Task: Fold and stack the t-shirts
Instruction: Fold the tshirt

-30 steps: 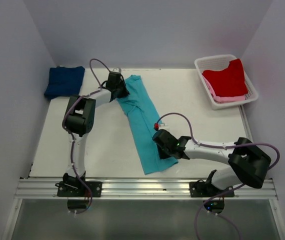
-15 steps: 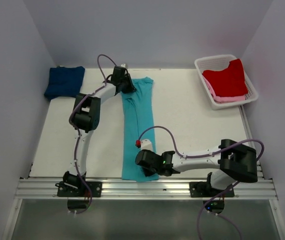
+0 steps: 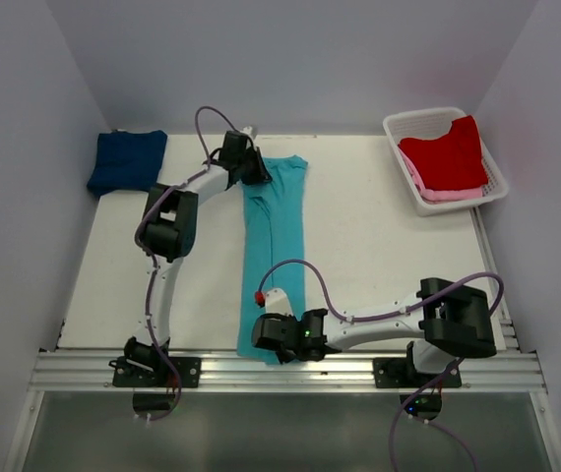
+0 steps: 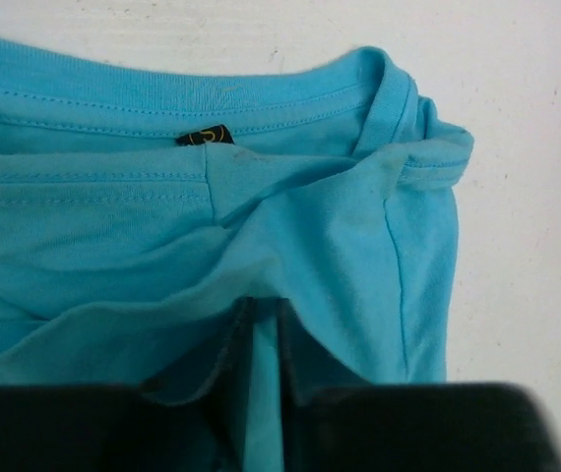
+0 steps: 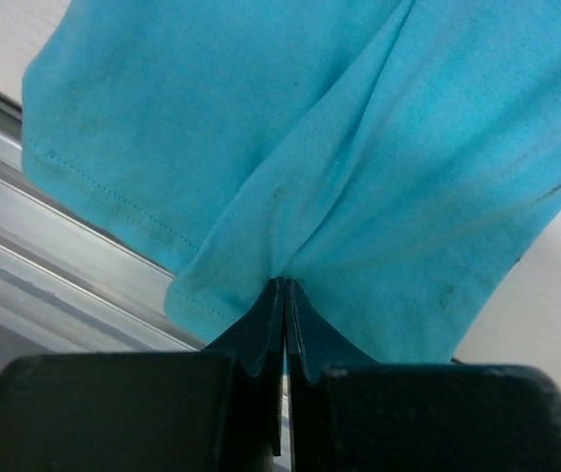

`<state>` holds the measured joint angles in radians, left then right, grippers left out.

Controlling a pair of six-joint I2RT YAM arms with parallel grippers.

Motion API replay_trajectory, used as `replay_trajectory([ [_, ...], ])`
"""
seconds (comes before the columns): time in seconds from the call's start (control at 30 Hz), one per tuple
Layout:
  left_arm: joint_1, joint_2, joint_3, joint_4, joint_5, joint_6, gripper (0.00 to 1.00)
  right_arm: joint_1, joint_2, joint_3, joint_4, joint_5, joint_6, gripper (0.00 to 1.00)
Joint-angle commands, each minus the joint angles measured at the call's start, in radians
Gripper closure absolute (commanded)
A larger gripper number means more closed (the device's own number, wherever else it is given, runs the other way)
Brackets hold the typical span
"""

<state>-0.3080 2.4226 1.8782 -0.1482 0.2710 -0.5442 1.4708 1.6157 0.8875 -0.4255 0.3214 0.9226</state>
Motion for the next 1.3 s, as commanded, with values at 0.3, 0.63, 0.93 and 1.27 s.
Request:
replay_trajectory([
  [0.3, 0.018, -0.551, -0.172, 0.059, -0.23, 0.115, 0.27, -0.144, -0.165, 0.243, -0.15, 0.122, -0.264, 0.56],
  [0.63, 0.017, -0.892, -0.911, 0.294, -0.165, -0.042, 1.0, -0.66, 0.142, 0.68, -0.117, 0.058, -0.576, 1.0],
  [0.93, 0.017, -0.97, -1.096, 0.366, -0.128, -0.048, 1.0, -0.842, 0.763, 1.364, -0.291, -0.218, -0.64, 1.0],
  [1.27, 0.017, -0.975, -1.15, 0.406, -0.124, -0.057, 1.0, -0.92, 0.927, 1.443, -0.203, -0.354, -0.607, 1.0],
])
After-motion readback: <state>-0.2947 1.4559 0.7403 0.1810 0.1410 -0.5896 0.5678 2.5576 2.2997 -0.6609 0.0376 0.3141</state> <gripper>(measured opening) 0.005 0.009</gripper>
